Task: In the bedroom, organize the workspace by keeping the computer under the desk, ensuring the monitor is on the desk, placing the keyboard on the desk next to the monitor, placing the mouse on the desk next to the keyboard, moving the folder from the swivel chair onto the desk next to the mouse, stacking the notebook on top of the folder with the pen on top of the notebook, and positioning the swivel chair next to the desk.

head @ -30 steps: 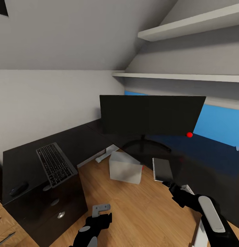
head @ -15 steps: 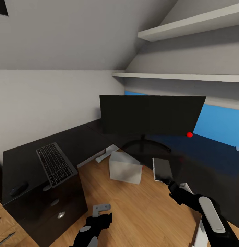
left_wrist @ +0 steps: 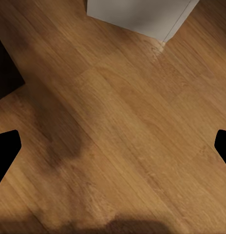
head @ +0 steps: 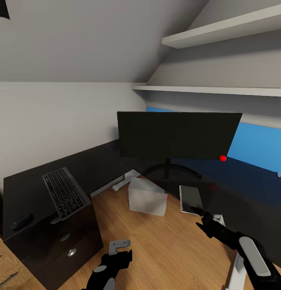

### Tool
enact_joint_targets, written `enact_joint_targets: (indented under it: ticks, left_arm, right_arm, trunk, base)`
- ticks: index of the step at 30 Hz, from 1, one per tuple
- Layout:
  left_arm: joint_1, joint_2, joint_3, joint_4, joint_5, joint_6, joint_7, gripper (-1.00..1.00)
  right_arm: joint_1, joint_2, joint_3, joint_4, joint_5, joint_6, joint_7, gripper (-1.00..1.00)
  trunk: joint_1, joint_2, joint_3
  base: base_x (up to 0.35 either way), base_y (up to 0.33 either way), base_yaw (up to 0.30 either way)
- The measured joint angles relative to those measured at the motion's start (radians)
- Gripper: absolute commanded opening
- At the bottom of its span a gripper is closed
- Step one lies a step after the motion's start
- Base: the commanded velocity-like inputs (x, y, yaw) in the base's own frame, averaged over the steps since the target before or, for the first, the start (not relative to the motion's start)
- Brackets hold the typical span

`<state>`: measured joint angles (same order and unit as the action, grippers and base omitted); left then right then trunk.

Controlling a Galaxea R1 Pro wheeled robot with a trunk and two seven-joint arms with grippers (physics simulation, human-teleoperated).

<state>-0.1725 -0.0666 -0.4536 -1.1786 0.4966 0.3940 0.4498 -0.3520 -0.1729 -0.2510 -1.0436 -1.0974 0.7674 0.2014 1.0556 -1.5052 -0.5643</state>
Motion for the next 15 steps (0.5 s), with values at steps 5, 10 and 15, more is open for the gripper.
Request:
enact_joint_targets:
  ticks: [5,10,15]
  left_arm:
    - [0.0,0.0,0.0,0.0,-0.001,0.0,0.0,1.0]
    - [0.0,0.0,0.0,0.0,-0.001,0.0,0.0,1.0]
    - [0.0,0.0,0.0,-0.001,-0.001,0.0,0.0,1.0]
  right_arm:
    - [0.0,-0.01,0.0,0.021,0.002,-0.002,0.052,1.0]
    - [0.0,-0.013,0.0,0.031,0.002,-0.003,0.066,1.0]
    - [0.0,-0.017,-0.001,0.05,0.001,-0.005,0.077,1.0]
  trunk:
    - [0.0,0.0,0.0]
    - [0.0,0.0,0.0]
    - [0.0,0.0,0.0]
  base:
    - [0.0,0.0,0.0]
    - [0.0,0.0,0.0]
    - [0.0,0.0,0.0]
